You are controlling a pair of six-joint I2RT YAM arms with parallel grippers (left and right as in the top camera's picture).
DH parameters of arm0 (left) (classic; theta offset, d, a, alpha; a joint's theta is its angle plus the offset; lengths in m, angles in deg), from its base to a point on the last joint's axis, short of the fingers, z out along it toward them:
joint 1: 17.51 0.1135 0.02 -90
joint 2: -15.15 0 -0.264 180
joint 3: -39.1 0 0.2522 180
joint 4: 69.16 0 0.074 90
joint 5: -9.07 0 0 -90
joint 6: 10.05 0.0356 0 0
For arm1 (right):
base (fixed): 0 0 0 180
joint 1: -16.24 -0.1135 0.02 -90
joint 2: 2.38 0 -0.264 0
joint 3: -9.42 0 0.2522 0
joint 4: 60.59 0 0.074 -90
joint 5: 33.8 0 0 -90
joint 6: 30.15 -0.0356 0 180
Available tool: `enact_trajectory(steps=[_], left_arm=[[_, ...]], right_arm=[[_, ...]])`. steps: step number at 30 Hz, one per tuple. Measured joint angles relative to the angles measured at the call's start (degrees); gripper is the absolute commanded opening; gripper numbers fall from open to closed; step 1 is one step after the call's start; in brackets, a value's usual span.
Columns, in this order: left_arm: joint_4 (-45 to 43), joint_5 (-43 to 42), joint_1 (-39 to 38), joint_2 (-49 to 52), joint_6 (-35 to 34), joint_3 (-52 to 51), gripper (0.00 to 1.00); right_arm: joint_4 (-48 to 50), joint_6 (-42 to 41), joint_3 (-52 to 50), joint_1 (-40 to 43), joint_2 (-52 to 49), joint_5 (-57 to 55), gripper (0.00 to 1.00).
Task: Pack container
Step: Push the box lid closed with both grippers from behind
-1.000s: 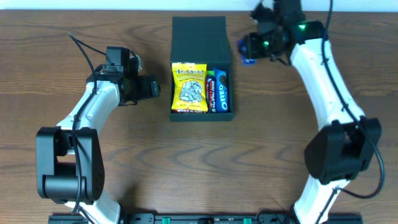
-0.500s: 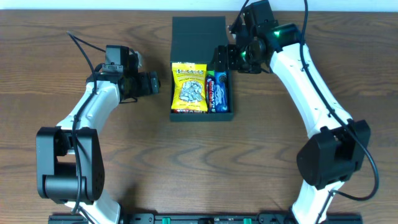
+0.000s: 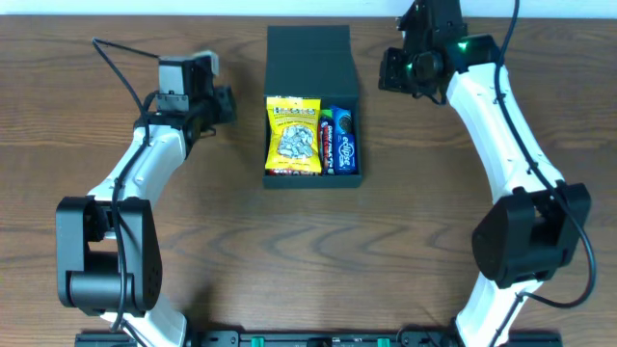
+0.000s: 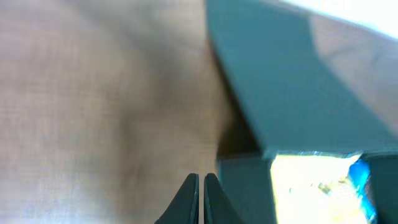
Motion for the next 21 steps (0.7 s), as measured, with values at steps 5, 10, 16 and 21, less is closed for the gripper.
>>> enact_trajectory(steps=[5,10,16,21], left_arm=[[-7.13,-2.62,0.44,0.52,-2.05,0.17,0.06],[-5.42,-7.06,3.15,8.79,-6.08,7.34,0.06],[10.84,-11.10,4.42,23.85,-8.33,27.69,0.06],[21.73,-12.85,3.30,33.55,-8.90,42.69,0.06]], right_arm=[[4.63,0.15,-0.98,0.61,-4.11,4.22,0.01],[11.04,-1.44,-1.51,3.37,-12.07,12.48,0.01],[18.25,-5.38,-1.73,6.34,-17.18,19.50,0.01],[24.28,-9.84,-1.73,6.95,-21.70,26.08,0.01]])
